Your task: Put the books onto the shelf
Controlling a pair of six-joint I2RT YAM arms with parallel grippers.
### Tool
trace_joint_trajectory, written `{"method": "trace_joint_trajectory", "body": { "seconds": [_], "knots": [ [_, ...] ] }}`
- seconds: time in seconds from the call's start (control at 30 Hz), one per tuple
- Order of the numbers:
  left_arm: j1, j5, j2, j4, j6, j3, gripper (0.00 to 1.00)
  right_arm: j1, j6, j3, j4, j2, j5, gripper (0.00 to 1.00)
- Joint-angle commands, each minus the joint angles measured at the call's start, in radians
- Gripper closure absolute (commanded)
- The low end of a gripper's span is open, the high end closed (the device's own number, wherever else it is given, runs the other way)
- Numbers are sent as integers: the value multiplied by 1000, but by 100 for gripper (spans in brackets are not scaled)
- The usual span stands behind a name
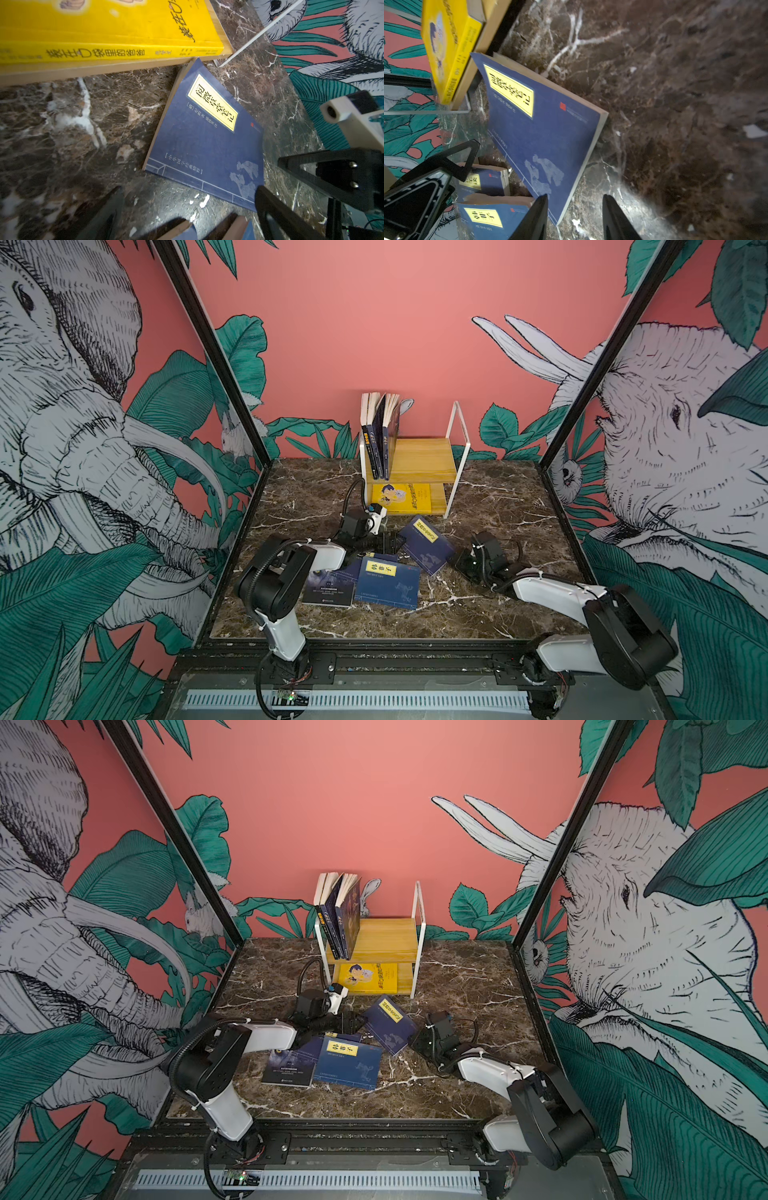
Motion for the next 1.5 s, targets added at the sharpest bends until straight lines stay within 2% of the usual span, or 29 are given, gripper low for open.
{"method": "trace_joint_trajectory", "body": {
  "seconds": [0.0,0.13,0.43,0.5,0.57,0.67,0.93,1.2,1.47],
  "knots": [
    [1,-13,21,199,-24,-29,1,19,117,-15,76,35,29,55],
    [3,-46,69,241,-23,-21,1,30,130,-14,107,67,38,55],
    [2,-10,190,244,-52,45,2,39,144,-11,150,127,37,55],
    [-1,6,202,198,-65,73,5,39,145,-11,163,139,38,55],
    [-14,13,204,78,-41,121,8,39,141,-10,173,152,41,55],
    [-31,-10,185,-103,-40,171,8,31,136,-10,194,172,44,55],
    [-68,24,82,-55,-130,108,13,8,131,-24,232,196,23,56],
    [-120,49,-5,-15,-206,70,18,3,97,-25,156,136,28,57],
    [-120,82,-55,-6,-254,78,30,-2,54,-9,111,117,8,60]
  ]
}}
